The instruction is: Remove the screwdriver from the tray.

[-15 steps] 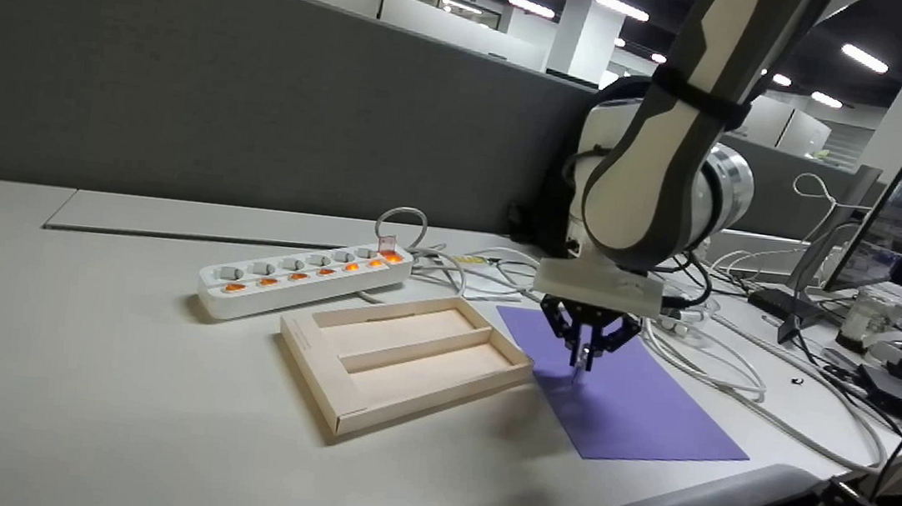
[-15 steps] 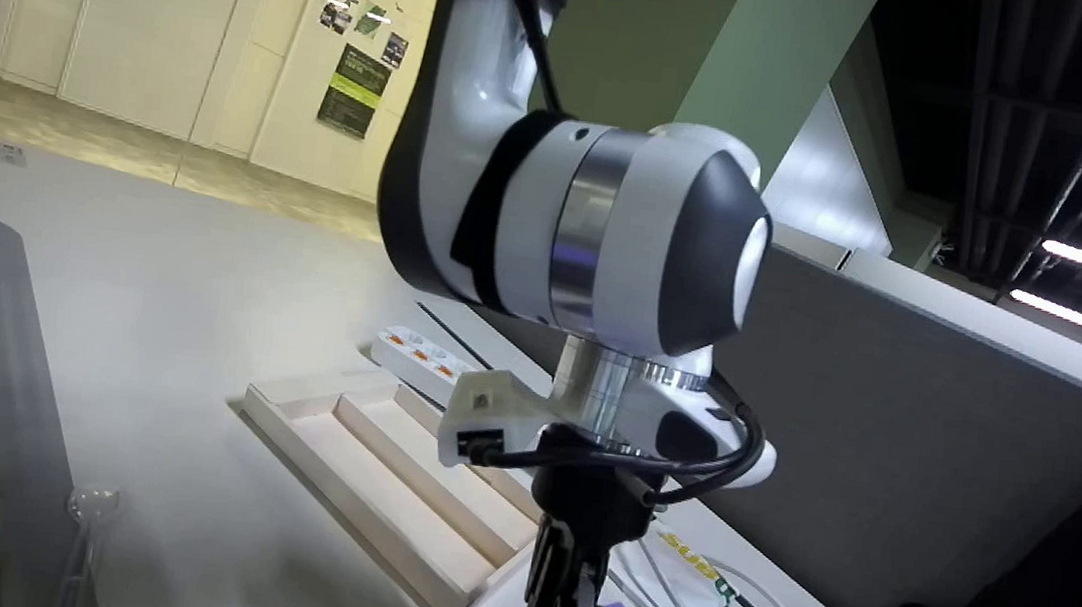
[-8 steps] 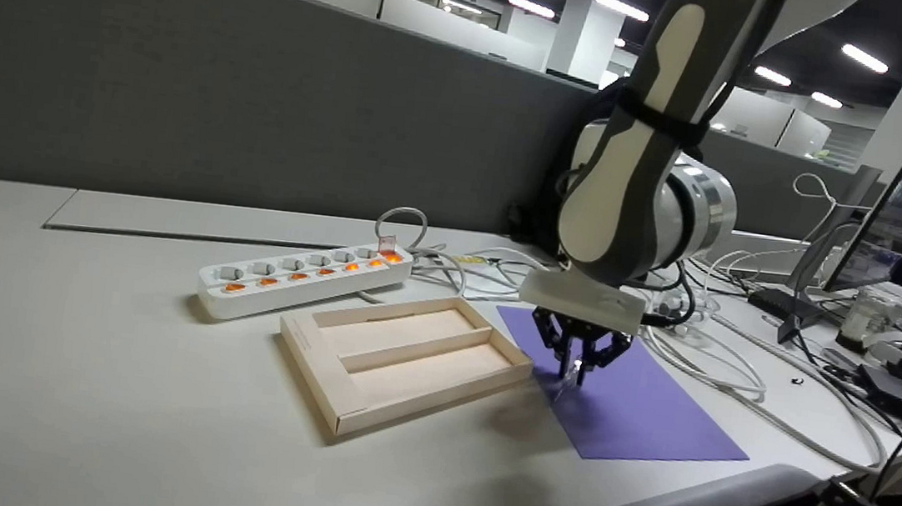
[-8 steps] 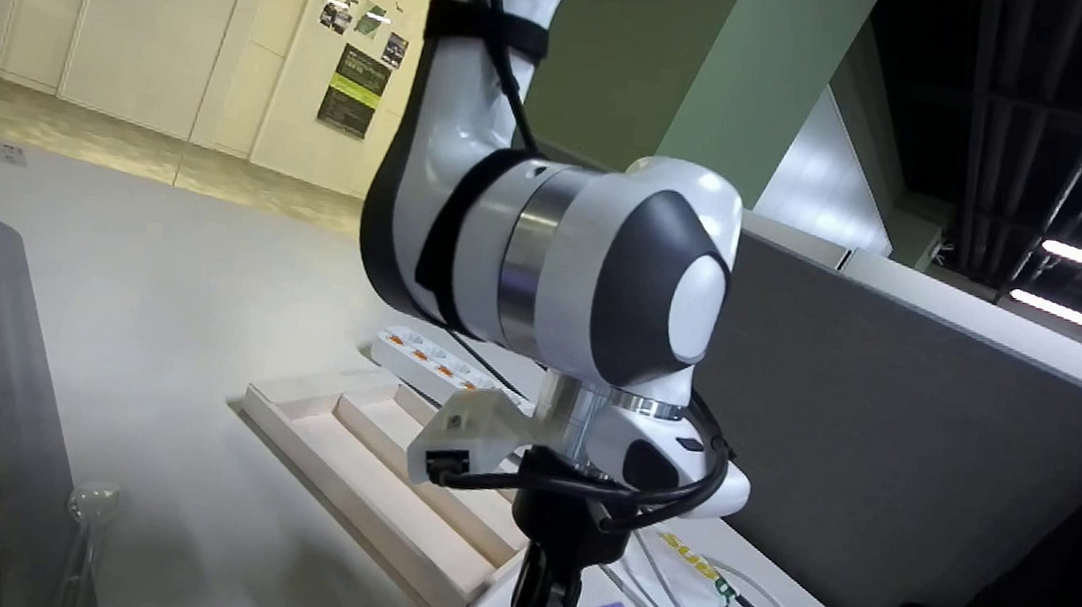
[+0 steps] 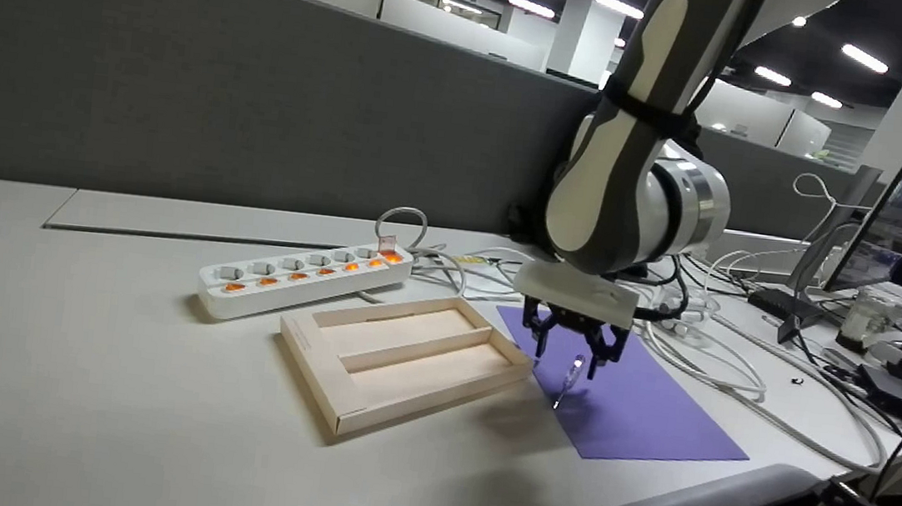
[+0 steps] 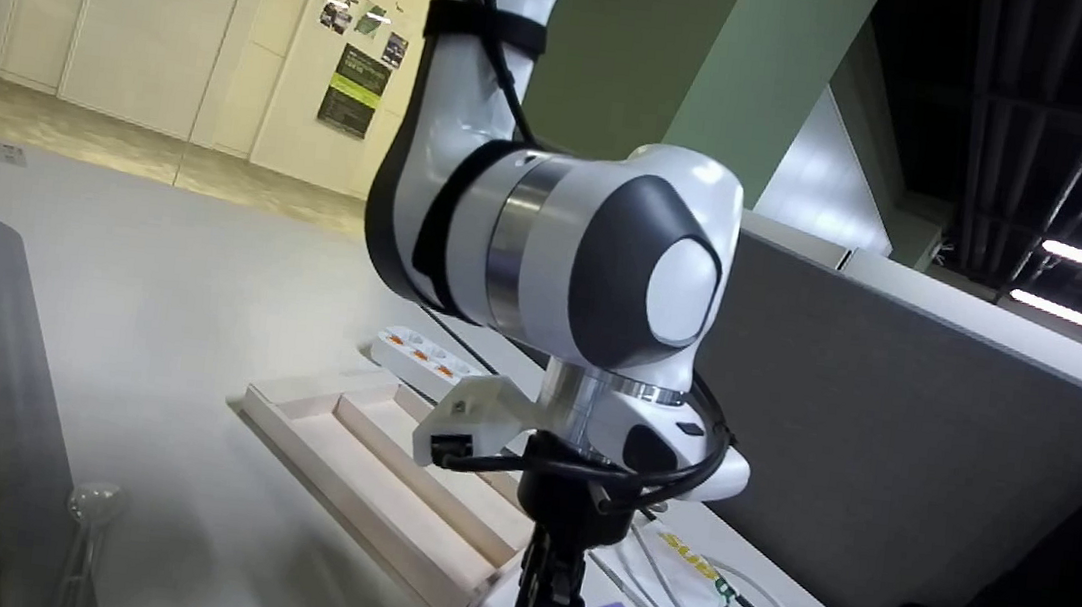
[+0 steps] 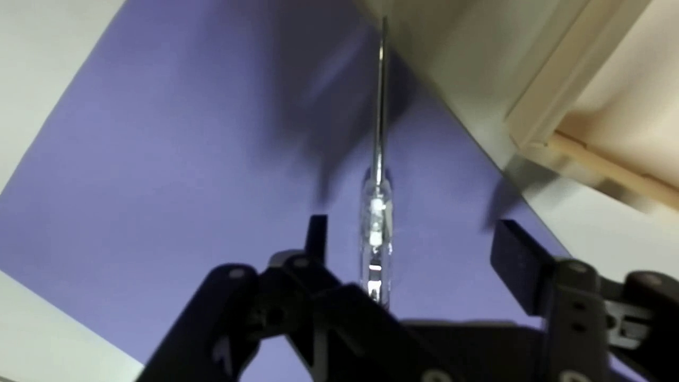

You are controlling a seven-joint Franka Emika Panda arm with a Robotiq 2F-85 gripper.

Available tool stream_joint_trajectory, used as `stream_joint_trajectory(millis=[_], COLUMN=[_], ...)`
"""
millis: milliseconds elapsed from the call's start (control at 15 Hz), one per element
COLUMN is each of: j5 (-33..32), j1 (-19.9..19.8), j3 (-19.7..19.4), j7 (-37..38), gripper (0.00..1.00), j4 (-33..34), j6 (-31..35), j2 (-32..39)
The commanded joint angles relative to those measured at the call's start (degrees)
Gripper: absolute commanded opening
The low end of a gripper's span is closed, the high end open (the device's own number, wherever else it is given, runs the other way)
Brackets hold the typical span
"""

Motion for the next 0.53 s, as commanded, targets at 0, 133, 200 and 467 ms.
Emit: stream_joint_trajectory(millis=[0, 133, 200, 467], j5=[2.43, 2.91, 3.23, 3.79], j1=[0.36, 0.56, 0.29, -1.18], j3=[0.12, 0.32, 0.81, 3.49], j7=[-3.06, -4.45, -5.34, -7.98], gripper=[1.00, 1.00, 1.00, 1.00], j4=[-2.53, -3.52, -4.05, -6.26], j6=[-0.24, -0.91, -1.11, -2.66], j2=[-4.55, -7.06, -8.41, -13.34])
